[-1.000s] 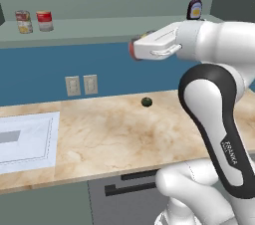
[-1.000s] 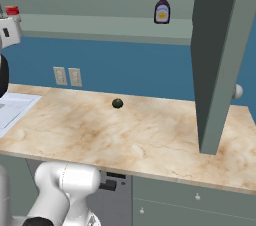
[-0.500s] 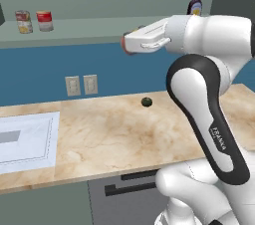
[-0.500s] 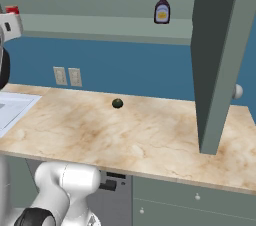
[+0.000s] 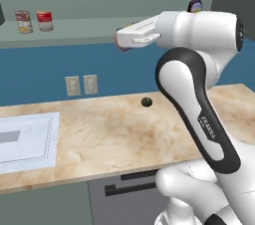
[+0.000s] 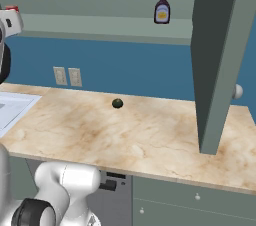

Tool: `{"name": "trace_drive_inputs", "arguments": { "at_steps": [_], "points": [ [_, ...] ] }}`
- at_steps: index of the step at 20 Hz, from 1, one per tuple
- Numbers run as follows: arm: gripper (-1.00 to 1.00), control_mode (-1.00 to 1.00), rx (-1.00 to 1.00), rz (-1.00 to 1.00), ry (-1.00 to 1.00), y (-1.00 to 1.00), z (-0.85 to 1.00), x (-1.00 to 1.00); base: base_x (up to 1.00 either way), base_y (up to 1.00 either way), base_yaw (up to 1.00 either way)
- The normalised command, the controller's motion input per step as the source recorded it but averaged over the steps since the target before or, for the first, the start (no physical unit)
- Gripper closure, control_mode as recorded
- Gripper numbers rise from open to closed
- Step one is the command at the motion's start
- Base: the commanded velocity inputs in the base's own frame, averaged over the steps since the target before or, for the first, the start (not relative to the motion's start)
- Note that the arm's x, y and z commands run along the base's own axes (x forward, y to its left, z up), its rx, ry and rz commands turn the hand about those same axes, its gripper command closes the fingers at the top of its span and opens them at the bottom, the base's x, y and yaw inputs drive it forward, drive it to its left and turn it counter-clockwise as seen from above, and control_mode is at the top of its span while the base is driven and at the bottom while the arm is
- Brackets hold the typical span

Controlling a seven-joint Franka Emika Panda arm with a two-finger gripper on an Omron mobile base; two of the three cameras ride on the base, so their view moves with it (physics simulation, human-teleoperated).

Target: Pick the cans from the counter and place them in their designated side in the cabinet.

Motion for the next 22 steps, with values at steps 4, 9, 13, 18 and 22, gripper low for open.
{"name": "trace_drive_inputs", "arguments": {
  "at_steps": [4, 9, 13, 18, 22],
  "points": [
    [1.0, -1.0, 0.0, 0.0, 0.0, 0.12, 0.03, 0.2, 0.0, 0.0, 0.0],
    [1.0, -1.0, -0.01, 0.0, 0.0, 0.11, 0.02, 0.19, 0.0, 0.0, 0.0],
    [1.0, -1.0, -0.01, 0.0, 0.0, 0.08, 0.0, 0.19, 0.0, 0.0, 0.0],
    [1.0, -1.0, -0.02, 0.0, 0.0, 0.07, 0.0, 0.17, 0.0, 0.0, 0.0],
    [1.0, -1.0, -0.03, 0.0, 0.0, 0.1, 0.02, 0.15, 0.0, 0.0, 0.0]
  ]
}}
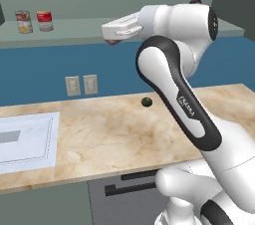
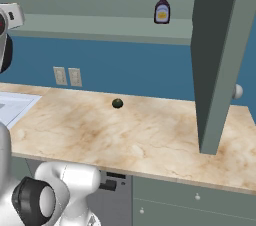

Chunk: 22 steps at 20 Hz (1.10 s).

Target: Pick the cans from the counter and place them in their designated side in the cabinet.

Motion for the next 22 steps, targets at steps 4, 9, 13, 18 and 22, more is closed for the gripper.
{"name": "trace_drive_inputs", "arguments": {
  "at_steps": [4, 9, 13, 18, 22],
  "points": [
    [1.0, -1.0, -0.03, 0.0, 0.0, 0.11, 0.03, 0.14, 0.0, 0.0, 0.0],
    [1.0, -1.0, -0.04, 0.0, 0.0, 0.11, 0.03, 0.14, 0.0, 0.0, 0.0],
    [1.0, -1.0, -0.05, 0.0, 0.03, 0.09, 0.0, 0.18, 0.0, 0.0, 0.0],
    [1.0, -1.0, -0.03, 0.0, 0.03, 0.07, -0.02, 0.25, 0.0, 0.0, 0.0],
    [1.0, -1.0, -0.03, 0.0, 0.02, 0.09, 0.0, 0.26, 0.0, 0.0, 0.0]
  ]
}}
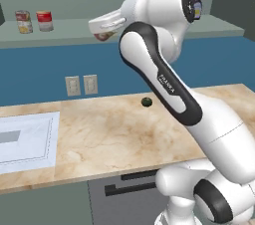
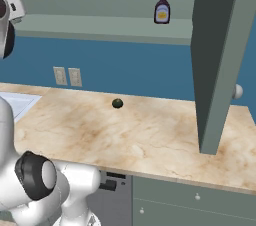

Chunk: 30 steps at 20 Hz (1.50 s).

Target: Pick the cans from the counter and place them in their designated side in the cabinet.

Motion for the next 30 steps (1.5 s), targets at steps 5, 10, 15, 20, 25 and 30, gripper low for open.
{"name": "trace_drive_inputs", "arguments": {
  "at_steps": [5, 10, 15, 20, 25, 30],
  "points": [
    [1.0, -1.0, -0.02, 0.0, 0.03, 0.08, 0.0, 0.27, 0.0, 0.0, 0.0],
    [1.0, -1.0, -0.01, 0.0, 0.03, 0.09, -0.02, 0.29, 0.0, 0.0, 0.0],
    [1.0, -1.0, -0.02, 0.0, 0.04, 0.14, -0.03, 0.27, 0.0, 0.0, 0.0],
    [1.0, -1.0, -0.05, 0.0, 0.04, 0.15, 0.0, 0.21, 0.0, 0.0, 0.0],
    [1.0, -1.0, -0.05, 0.0, 0.03, 0.13, 0.0, 0.19, 0.0, 0.0, 0.0],
    [1.0, -1.0, -0.04, 0.0, 0.03, 0.13, -0.03, 0.21, 0.0, 0.0, 0.0]
  ]
}}
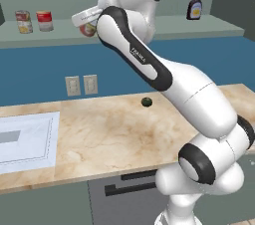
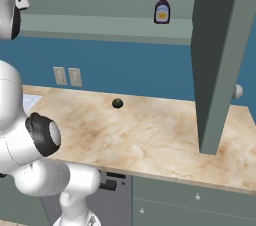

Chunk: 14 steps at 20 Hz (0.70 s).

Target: Pick the cans from the counter and place them in their designated side in the cabinet.

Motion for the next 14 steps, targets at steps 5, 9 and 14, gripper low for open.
{"name": "trace_drive_inputs", "arguments": {
  "at_steps": [5, 9, 14],
  "points": [
    [1.0, -1.0, -0.04, 0.0, 0.03, 0.13, -0.04, 0.2, 0.0, 0.0, 0.0],
    [1.0, -1.0, -0.03, 0.0, 0.03, 0.12, -0.07, 0.19, 0.0, 0.0, 0.0],
    [1.0, -1.0, -0.03, 0.0, 0.03, 0.11, -0.07, 0.18, 0.0, 0.0, 0.0]
  ]
}}
